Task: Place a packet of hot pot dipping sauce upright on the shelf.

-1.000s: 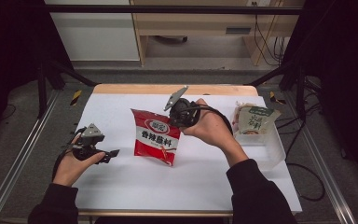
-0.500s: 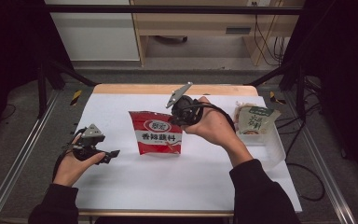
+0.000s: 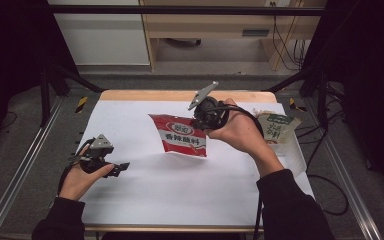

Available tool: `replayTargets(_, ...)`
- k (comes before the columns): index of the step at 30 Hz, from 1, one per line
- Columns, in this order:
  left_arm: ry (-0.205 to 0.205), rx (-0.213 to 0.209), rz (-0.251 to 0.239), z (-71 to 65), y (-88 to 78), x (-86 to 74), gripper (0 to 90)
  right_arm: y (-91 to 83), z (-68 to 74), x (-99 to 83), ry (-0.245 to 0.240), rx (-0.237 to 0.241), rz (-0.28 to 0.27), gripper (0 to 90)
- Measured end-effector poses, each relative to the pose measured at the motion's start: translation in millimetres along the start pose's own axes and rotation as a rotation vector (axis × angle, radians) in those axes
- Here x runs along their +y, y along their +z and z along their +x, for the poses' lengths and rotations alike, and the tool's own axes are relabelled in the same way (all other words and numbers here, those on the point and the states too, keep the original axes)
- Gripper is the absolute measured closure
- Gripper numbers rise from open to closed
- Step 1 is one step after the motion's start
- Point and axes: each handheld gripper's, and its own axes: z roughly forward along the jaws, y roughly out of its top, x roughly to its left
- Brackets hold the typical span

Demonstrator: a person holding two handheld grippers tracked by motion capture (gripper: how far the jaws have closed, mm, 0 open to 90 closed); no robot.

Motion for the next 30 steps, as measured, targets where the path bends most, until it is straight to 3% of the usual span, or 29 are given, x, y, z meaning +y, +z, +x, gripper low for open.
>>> replayTargets(15,0.011,0.008,0.016,-3.2,4.8,-1.2,8.4,-25.3,-6.0,-17.8,0.027,-0.018,-0.003,90.0)
replayTargets(30,0.006,0.026,0.000,-3.8,5.3,-2.9,7.7,-73.5,-11.2,-40.4,0.060,-0.073,-0.033,90.0)
